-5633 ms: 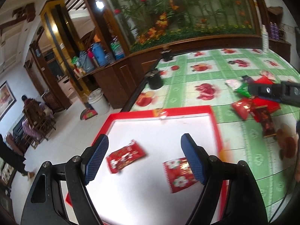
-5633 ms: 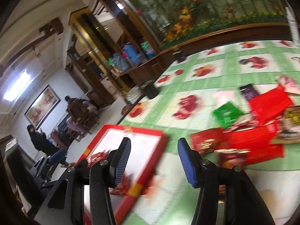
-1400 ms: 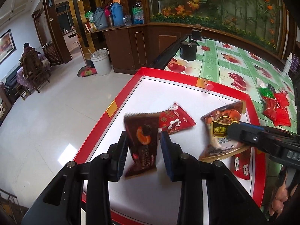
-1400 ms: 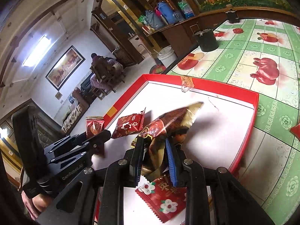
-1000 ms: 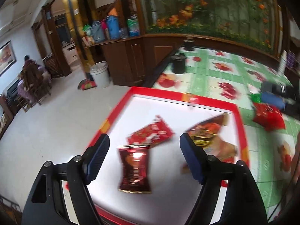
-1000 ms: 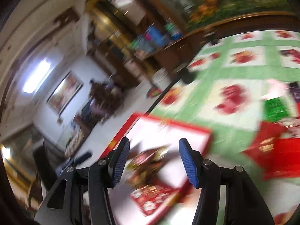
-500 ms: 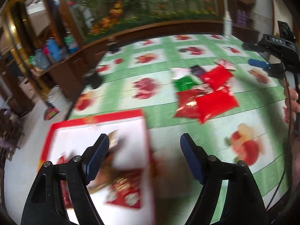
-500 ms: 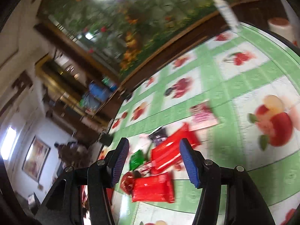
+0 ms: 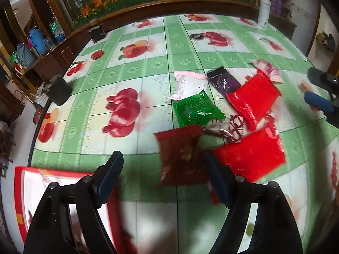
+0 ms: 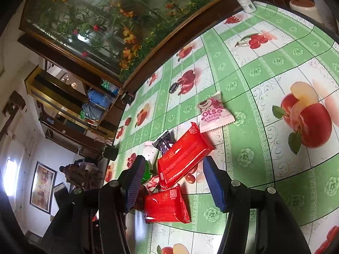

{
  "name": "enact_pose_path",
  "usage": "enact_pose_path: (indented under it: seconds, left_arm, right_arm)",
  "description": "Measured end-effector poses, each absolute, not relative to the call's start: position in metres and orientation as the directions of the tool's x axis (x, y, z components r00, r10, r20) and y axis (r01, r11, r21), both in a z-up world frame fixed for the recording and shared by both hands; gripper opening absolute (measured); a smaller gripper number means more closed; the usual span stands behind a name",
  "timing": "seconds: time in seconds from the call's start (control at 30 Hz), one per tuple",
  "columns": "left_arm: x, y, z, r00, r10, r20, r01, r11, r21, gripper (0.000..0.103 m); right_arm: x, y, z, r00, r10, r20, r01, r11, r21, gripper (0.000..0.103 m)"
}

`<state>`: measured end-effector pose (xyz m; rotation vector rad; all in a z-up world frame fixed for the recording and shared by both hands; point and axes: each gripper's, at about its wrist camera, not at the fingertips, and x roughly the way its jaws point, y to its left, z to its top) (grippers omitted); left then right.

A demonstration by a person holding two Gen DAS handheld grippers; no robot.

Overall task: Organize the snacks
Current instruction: 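Move both grippers back over the remaining snack packets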

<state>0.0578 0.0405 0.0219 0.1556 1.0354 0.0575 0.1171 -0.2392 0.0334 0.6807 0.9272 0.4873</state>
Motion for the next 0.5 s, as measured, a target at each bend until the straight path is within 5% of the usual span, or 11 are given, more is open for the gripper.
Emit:
enact_pose_path:
  seconds: [0.5]
  left_arm:
    - [0.023, -0.019, 0.009, 0.480, -0.161, -0.862, 0.301, 0.954, -0.011, 0.078]
  right_arm:
    - [0.118, -0.234, 0.026, 0.488, 0.642, -0.592, -0.074, 0.706, 0.705, 0.059]
